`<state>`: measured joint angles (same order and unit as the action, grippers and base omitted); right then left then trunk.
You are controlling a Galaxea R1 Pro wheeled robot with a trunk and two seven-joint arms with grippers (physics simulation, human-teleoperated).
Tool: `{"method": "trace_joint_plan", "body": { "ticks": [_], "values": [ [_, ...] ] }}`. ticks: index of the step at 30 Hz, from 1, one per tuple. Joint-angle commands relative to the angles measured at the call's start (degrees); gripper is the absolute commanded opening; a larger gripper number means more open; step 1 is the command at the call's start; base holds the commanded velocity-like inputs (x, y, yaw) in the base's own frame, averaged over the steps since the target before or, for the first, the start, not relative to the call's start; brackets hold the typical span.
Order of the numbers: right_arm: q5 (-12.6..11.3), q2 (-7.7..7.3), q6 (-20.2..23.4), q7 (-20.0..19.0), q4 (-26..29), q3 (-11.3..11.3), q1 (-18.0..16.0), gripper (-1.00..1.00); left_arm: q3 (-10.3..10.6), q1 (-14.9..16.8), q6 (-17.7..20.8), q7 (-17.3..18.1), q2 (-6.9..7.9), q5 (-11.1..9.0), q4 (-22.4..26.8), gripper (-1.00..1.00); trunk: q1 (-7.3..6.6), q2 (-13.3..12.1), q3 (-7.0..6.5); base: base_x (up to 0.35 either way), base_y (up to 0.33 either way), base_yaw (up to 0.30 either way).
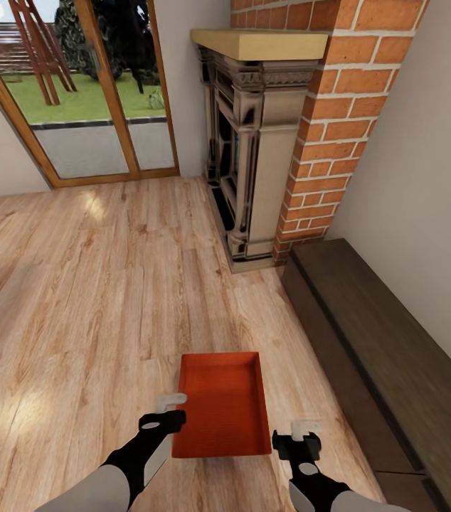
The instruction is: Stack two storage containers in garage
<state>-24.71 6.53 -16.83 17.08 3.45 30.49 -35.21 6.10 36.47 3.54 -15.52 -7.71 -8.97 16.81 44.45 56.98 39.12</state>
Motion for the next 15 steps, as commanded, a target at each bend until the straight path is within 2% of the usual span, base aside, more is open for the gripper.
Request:
{"method": "trace_joint_plan", "body": {
  "ticks": [1,5,10,15],
  "values": [
    [2.0,0.15,-0.3,-0.1,0.0,0.8,0.0,1.00,0.5,0.0,0.3,-0.4,0.04,-0.6,0.1,1.00,0.00,0.0,0.04,0.000,0.000,0.000],
    [3.1,0.22,-0.5,-0.2,0.1,0.9,0.0,1.00,0.5,0.0,0.4,-0.4,0.28,-0.6,-0.6,1.00,0.00,0.0,0.04,0.000,0.000,0.000],
    [3.4,0.23,-0.8,-0.3,0.3,0.9,0.0,1.00,0.5,0.0,0.3,-0.3,1.47,-0.6,-2.6,1.00,0.00,0.0,0.04,0.000,0.000,0.000],
    [3.5,0.24,-0.9,-0.6,0.4,0.9,0.0,1.00,0.5,0.0,0.2,-0.4,1.83,-0.6,-3.1,1.00,0.00,0.0,0.04,0.000,0.000,0.000]
  ]
}}
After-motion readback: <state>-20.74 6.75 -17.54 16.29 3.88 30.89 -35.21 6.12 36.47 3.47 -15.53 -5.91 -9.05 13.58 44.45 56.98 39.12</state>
